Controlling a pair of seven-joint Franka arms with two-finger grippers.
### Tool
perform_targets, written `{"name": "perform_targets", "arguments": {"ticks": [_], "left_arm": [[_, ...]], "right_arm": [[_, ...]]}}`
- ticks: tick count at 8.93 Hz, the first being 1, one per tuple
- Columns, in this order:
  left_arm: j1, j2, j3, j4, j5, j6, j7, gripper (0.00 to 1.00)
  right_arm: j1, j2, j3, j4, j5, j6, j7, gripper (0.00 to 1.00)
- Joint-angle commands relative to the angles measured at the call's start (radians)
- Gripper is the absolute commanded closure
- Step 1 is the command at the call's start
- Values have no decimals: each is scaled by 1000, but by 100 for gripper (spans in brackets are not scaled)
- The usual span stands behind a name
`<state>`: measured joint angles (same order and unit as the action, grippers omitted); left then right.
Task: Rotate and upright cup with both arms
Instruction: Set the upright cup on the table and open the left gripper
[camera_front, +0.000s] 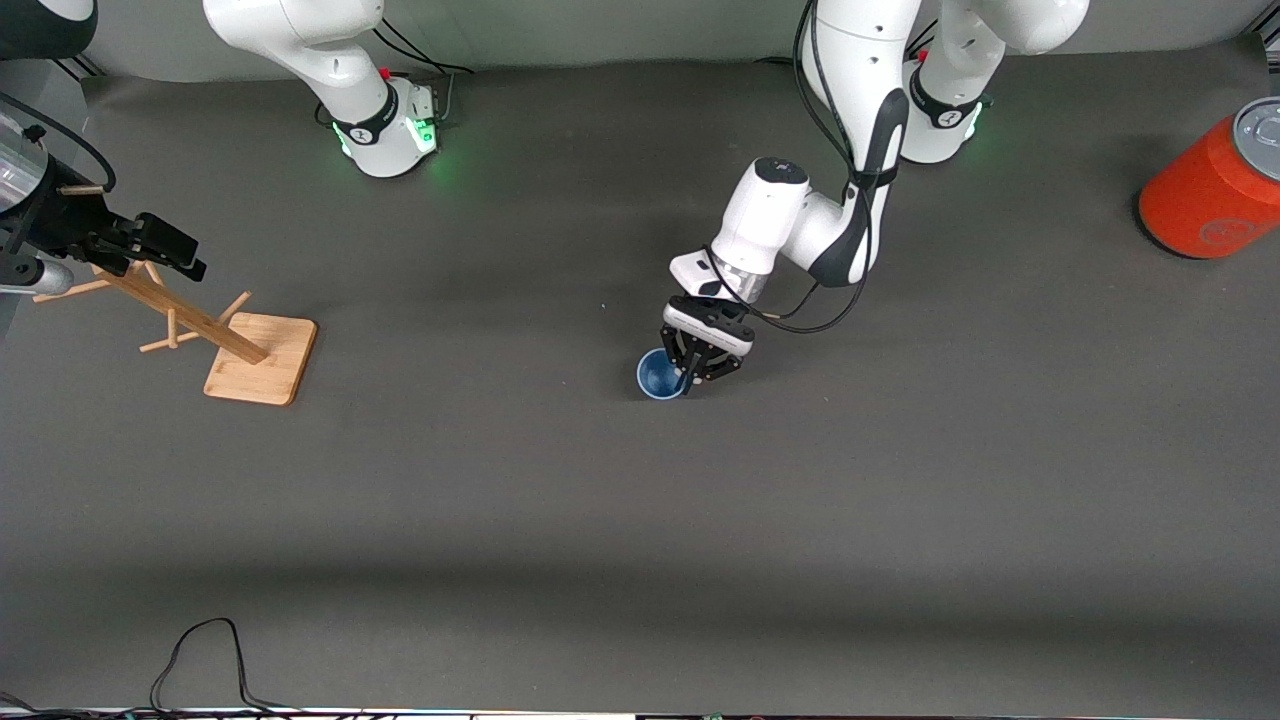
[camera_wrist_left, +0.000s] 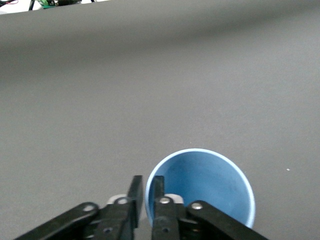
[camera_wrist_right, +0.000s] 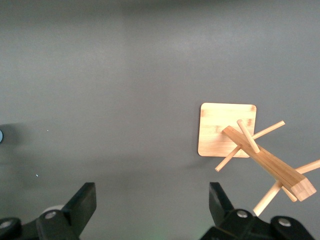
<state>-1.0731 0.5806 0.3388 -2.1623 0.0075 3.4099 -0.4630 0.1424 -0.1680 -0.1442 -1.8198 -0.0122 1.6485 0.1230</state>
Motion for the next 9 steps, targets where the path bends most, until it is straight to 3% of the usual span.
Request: {"name": "perform_targets", "arguments": {"ticks": [1, 6, 9], "left_arm": [[-22, -19, 22, -2, -20, -10, -9, 0], [-13, -240, 26, 32, -18, -384, 0, 0], [56, -353, 34, 221, 0, -895, 113, 0]], "right_arm": [[-9, -36, 6, -30, -9, 14, -16, 0], [-32, -44, 3, -27, 0, 37, -20, 0], [-32, -21, 3, -19, 3, 42, -46, 0]]}}
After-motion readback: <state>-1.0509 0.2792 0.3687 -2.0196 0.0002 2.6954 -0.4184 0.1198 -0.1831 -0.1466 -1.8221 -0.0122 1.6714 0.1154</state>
